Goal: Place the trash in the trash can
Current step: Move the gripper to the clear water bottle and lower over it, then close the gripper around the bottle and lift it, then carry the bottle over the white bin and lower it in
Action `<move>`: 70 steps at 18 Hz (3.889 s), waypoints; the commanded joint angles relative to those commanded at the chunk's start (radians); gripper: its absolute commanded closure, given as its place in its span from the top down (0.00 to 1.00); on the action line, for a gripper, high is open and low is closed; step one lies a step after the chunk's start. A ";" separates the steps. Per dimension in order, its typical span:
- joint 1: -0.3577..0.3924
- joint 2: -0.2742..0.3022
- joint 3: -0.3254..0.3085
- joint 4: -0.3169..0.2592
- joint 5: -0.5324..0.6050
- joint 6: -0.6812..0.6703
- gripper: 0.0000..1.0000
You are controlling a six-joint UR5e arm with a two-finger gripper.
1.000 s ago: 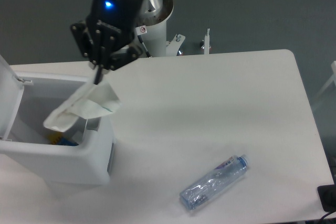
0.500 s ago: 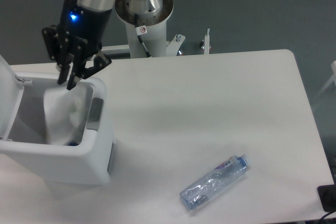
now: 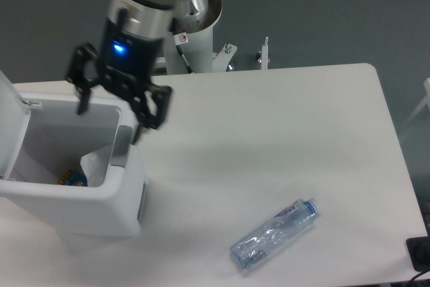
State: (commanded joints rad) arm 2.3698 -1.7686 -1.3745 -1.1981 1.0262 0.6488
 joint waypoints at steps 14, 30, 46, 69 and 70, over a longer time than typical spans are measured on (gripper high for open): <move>0.048 -0.296 0.060 0.002 0.250 0.396 1.00; -0.012 -0.548 0.207 0.034 0.476 0.564 1.00; -0.037 -0.615 0.173 0.129 0.524 0.549 0.93; 0.045 -0.362 0.058 0.112 0.280 0.359 0.37; 0.049 -0.339 0.042 0.117 0.246 0.336 0.37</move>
State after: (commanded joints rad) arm 2.4190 -2.1079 -1.3329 -1.0815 1.2720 0.9850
